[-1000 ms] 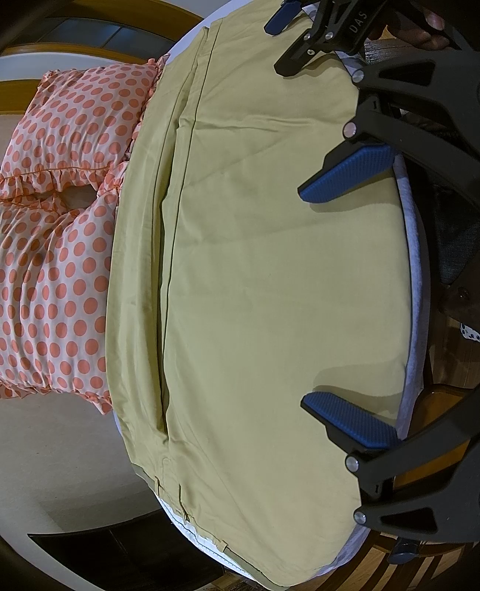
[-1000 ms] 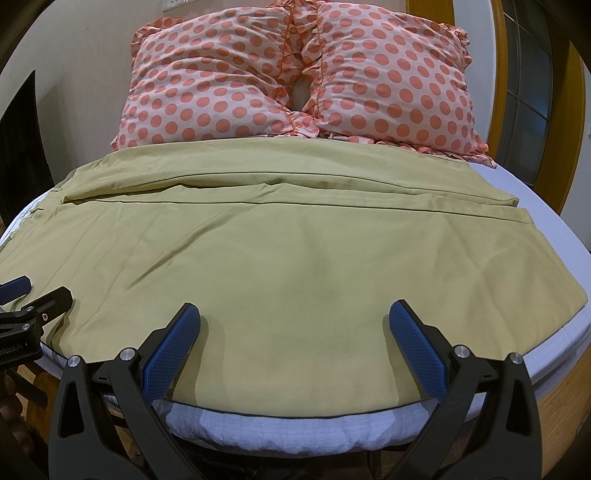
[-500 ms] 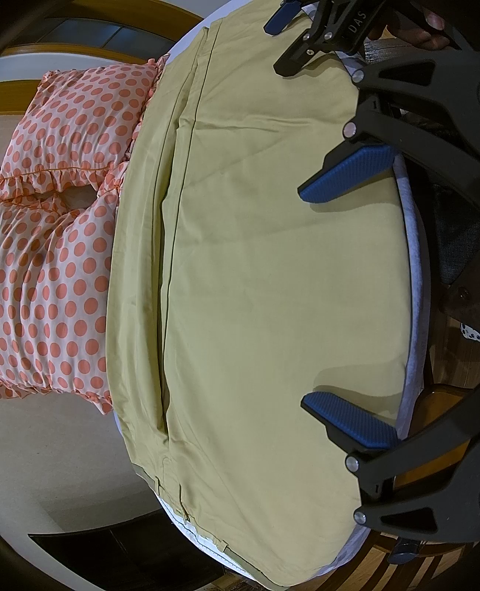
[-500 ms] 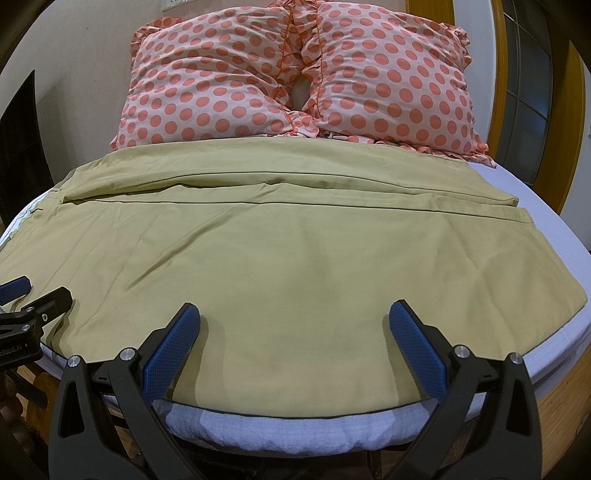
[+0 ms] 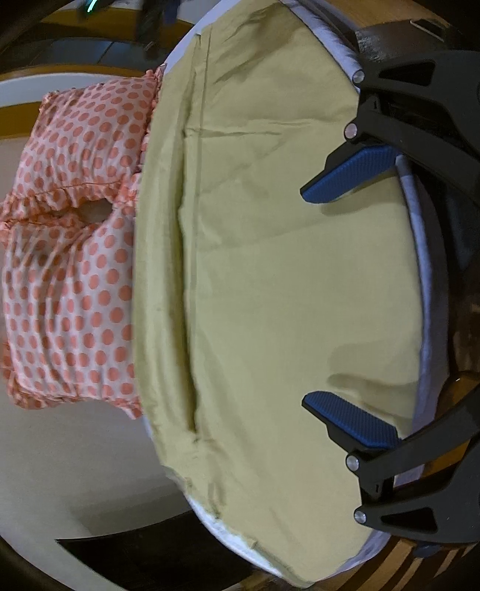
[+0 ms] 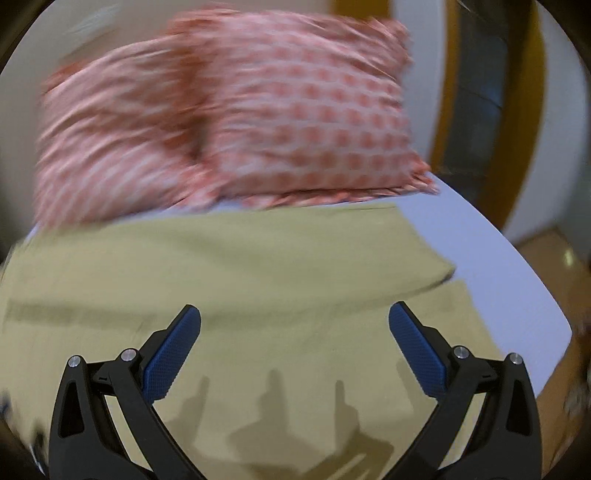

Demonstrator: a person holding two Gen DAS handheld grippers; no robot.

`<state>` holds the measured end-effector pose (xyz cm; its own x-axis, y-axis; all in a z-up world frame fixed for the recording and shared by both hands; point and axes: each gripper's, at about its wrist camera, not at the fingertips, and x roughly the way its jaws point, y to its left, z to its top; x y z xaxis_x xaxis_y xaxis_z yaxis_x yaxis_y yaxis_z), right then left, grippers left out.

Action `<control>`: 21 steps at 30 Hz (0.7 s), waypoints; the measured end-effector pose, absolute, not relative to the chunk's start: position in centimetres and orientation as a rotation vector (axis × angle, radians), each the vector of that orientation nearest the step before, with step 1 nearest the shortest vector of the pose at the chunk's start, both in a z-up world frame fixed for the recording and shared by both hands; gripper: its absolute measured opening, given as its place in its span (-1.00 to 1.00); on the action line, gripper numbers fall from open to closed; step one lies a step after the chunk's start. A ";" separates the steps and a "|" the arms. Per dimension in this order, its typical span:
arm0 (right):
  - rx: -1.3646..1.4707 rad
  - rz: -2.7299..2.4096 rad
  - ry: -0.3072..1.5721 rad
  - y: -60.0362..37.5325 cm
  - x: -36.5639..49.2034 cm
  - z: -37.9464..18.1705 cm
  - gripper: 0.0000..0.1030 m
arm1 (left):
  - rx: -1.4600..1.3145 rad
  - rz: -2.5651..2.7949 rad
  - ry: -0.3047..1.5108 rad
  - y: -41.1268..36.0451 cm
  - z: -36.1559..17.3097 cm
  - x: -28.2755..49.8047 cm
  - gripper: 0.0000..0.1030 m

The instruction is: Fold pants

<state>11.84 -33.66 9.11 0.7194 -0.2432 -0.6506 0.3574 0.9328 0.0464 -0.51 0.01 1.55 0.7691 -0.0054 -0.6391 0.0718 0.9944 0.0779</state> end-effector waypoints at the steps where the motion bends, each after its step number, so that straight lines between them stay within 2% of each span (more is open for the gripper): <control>1: 0.217 -0.371 0.721 -35.3 13.7 9.1 0.82 | 0.101 -0.049 0.678 0.0 1.7 -0.7 0.96; 2: 0.280 -0.418 0.760 -37.3 16.3 9.1 0.71 | 0.102 -0.061 0.657 0.0 2.1 -0.6 0.96; 4: 0.402 -0.513 0.828 -41.1 21.2 8.3 0.32 | 0.098 -0.077 0.620 0.1 2.8 -0.7 0.97; 8: 0.549 -0.689 0.865 -45.7 27.6 6.0 0.26 | 0.074 -0.084 0.583 0.7 3.4 0.1 0.97; 12: 0.528 -0.819 0.889 -47.0 31.8 4.1 0.26 | 0.063 -0.078 0.586 1.3 3.3 0.9 0.97; 15: 0.526 -0.855 0.931 -47.7 32.8 2.4 0.26 | 0.067 -0.062 0.589 1.5 3.0 1.3 0.97; 17: 0.496 -0.850 0.884 -47.7 32.5 2.2 0.16 | 0.053 -0.067 0.598 1.7 2.7 1.4 0.97; 18: 0.475 -0.827 0.871 -47.6 32.3 2.2 0.07 | 0.040 -0.075 0.603 1.9 2.5 1.6 0.97; 20: 0.440 -0.779 0.839 -47.0 31.5 2.2 -0.28 | 0.015 -0.089 0.611 2.1 2.2 1.7 0.97; 21: 0.435 -0.761 0.815 -46.8 30.8 2.1 -0.55 | 0.005 -0.090 0.617 2.2 2.1 1.9 0.97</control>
